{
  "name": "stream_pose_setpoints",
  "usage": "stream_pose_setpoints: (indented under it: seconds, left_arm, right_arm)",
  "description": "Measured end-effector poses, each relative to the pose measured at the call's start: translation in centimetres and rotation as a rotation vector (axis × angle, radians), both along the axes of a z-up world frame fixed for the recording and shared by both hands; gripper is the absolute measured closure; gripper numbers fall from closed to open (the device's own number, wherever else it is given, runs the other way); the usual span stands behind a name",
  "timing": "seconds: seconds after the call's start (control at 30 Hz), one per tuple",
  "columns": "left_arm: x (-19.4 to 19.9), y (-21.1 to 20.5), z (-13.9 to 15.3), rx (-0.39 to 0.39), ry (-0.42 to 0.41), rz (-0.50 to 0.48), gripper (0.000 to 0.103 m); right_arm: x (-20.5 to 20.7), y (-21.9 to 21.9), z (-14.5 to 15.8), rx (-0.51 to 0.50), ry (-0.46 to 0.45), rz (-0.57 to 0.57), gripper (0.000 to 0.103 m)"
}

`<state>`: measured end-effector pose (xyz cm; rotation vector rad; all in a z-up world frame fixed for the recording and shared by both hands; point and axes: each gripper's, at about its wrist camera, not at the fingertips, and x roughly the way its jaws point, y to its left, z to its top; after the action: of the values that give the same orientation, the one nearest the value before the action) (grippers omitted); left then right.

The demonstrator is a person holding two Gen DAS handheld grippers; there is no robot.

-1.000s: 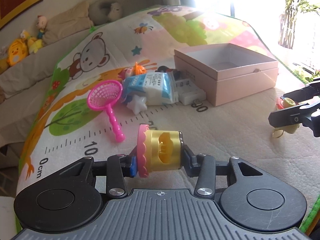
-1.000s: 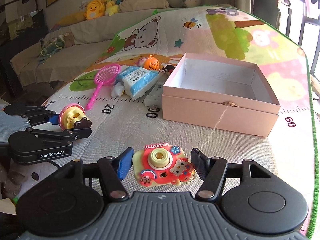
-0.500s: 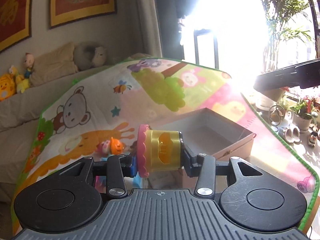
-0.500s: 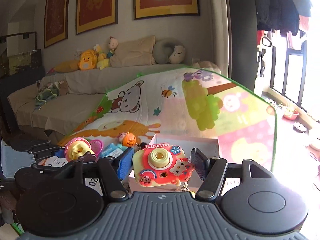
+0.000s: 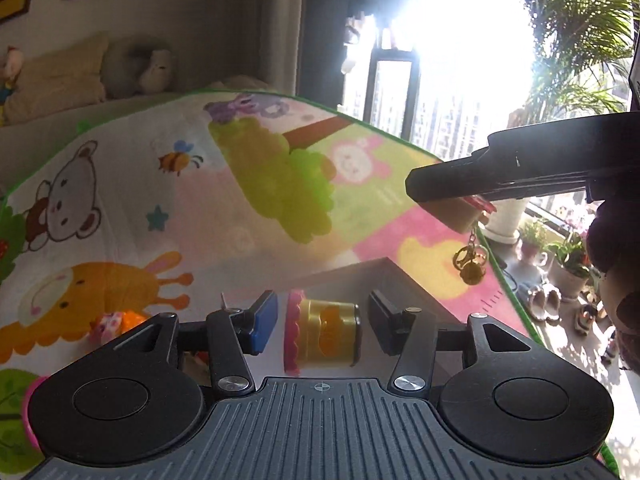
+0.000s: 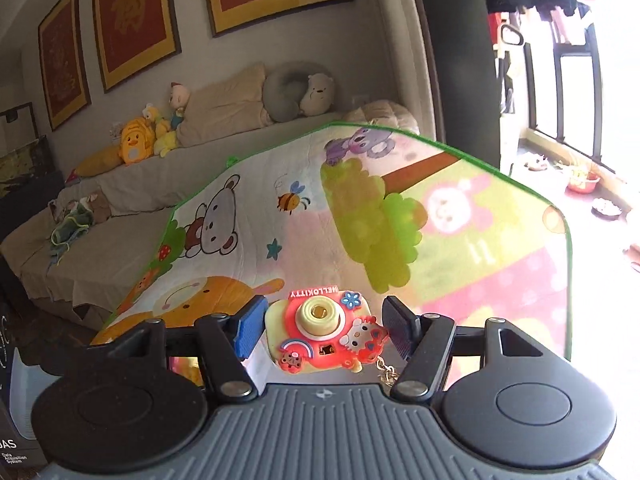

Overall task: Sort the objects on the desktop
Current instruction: 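Drop the cup toy and Hello Kitty toy into the pink box with both grippers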

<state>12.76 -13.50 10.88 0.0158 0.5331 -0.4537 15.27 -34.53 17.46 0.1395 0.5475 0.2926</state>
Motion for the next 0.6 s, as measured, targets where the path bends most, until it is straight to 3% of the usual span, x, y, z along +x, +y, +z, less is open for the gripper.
stream_pose_setpoints:
  seconds: [0.07, 0.17, 0.27, 0.4, 0.6]
  left_arm:
    - [-1.2, 1.8, -0.9, -0.016, 0.016, 0.014, 0.023]
    - [-4.8, 4.7, -2.9, 0.066, -0.01, 0.067, 0.009]
    - [-7.9, 7.5, -5.2, 0.142, 0.008, 0.134, 0.006]
    - [-10.2, 11.0, -7.4, 0.186, 0.059, 0.254, 0.002]
    - [-11.8, 14.4, -8.8, 0.261, 0.037, 0.385, 0.001]
  right_arm:
    - [1.2, 0.3, -1.1, 0.014, 0.04, -0.016, 0.037]
    - [0.4, 0.7, -2.7, 0.02, 0.052, -0.01, 0.031]
    - [-1.1, 1.7, -4.0, -0.019, 0.054, -0.001, 0.029]
    - [-3.2, 4.7, -5.2, -0.075, 0.061, 0.035, 0.029]
    - [-5.2, 13.8, -6.5, -0.167, 0.078, 0.232, 0.025]
